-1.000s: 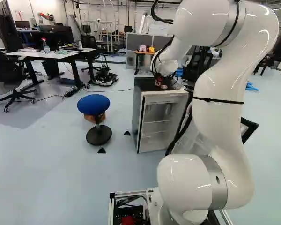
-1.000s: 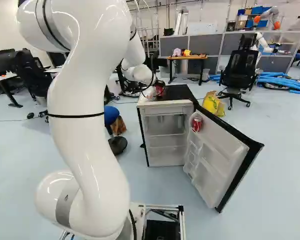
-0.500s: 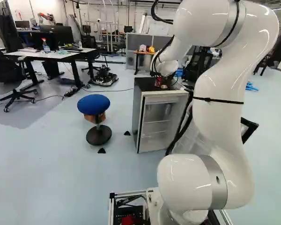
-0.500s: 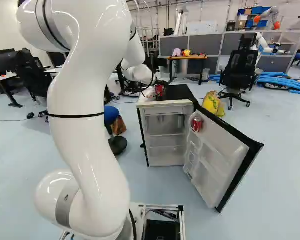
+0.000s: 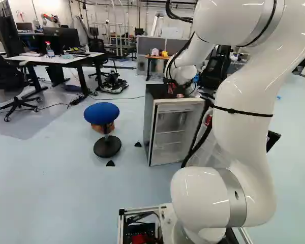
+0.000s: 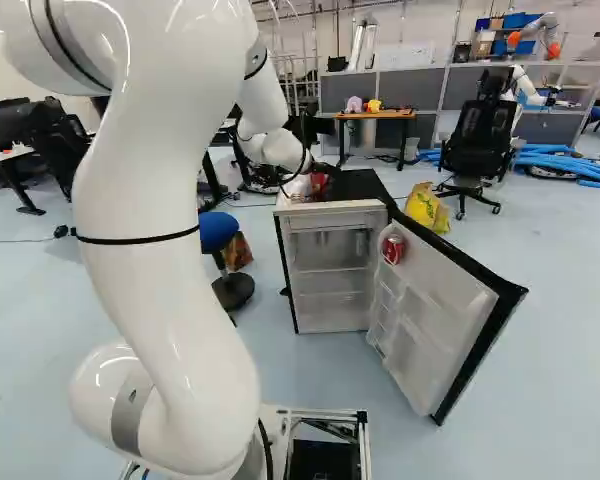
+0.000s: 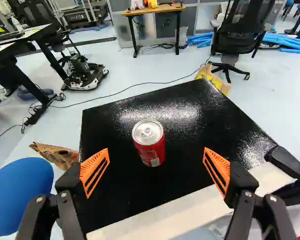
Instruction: Grab a drink from the fridge
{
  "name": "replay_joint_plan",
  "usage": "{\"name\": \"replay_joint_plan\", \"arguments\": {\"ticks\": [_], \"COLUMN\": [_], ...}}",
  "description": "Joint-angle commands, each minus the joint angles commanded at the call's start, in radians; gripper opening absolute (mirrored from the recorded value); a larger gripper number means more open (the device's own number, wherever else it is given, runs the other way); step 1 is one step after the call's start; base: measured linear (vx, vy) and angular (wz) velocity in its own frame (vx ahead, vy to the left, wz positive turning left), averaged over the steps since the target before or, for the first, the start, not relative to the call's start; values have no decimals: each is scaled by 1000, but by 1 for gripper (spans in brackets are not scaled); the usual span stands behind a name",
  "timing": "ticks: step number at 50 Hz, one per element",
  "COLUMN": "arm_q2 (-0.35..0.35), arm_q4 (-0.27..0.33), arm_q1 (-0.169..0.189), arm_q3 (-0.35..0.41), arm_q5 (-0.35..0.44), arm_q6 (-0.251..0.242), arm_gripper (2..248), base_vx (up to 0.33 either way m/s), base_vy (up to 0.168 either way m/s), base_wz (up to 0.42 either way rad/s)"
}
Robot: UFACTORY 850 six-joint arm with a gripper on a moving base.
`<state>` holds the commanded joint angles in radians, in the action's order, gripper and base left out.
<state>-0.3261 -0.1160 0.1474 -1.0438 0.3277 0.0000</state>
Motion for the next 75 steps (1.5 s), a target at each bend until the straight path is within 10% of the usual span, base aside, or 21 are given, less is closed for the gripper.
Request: {"name": "replay_joint_plan", "arguments": {"ticks": [75], "arm_q2": [322], "arm_q4": [96], "arm_q1": [199], "arm_q3": [222], "arm_q5": [-411], "arm_q6": [0], "arm_gripper": [247], "base_vx": [0], "base_vy": [0], "base_wz": [0]}}
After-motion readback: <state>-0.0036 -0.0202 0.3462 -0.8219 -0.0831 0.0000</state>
